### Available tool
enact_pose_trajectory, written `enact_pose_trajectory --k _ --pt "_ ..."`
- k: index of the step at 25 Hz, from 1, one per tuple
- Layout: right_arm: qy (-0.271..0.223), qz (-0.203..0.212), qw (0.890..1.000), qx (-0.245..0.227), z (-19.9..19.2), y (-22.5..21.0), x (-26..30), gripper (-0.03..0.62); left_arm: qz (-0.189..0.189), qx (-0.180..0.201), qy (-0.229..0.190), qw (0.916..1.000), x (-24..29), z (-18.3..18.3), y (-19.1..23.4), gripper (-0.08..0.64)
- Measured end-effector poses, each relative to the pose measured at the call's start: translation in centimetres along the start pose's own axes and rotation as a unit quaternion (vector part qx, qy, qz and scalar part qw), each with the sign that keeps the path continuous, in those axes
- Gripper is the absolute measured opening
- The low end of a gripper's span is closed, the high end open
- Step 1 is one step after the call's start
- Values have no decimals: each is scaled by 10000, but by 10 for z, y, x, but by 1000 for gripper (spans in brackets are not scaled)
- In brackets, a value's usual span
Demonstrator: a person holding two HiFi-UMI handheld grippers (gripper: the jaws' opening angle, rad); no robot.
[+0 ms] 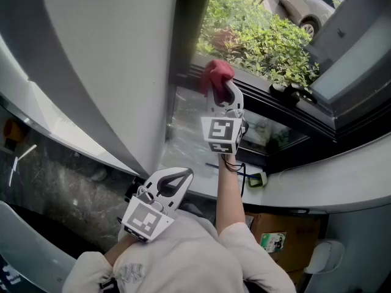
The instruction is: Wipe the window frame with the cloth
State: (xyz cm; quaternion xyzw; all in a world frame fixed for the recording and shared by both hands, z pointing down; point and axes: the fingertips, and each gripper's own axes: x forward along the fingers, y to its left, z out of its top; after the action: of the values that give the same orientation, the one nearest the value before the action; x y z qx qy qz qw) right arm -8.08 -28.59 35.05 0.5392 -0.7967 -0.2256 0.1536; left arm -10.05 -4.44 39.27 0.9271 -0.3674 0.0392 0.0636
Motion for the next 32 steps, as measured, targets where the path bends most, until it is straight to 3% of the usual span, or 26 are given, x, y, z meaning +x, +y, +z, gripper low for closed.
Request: enact_pose_trajectory --k 18,27,32 --pt "97 -233 9997 45 -13 -17 -10 86 -101 125 12 9999 1 -3 -2 8" --pt "155 -318 9993 75 -19 -28 -18 86 -159 -122 7 9998 2 -6 -7 9" --pt "166 -412 9989 119 -22 -34 -22 86 -176 -74 25 9998 3 -5 -8 8"
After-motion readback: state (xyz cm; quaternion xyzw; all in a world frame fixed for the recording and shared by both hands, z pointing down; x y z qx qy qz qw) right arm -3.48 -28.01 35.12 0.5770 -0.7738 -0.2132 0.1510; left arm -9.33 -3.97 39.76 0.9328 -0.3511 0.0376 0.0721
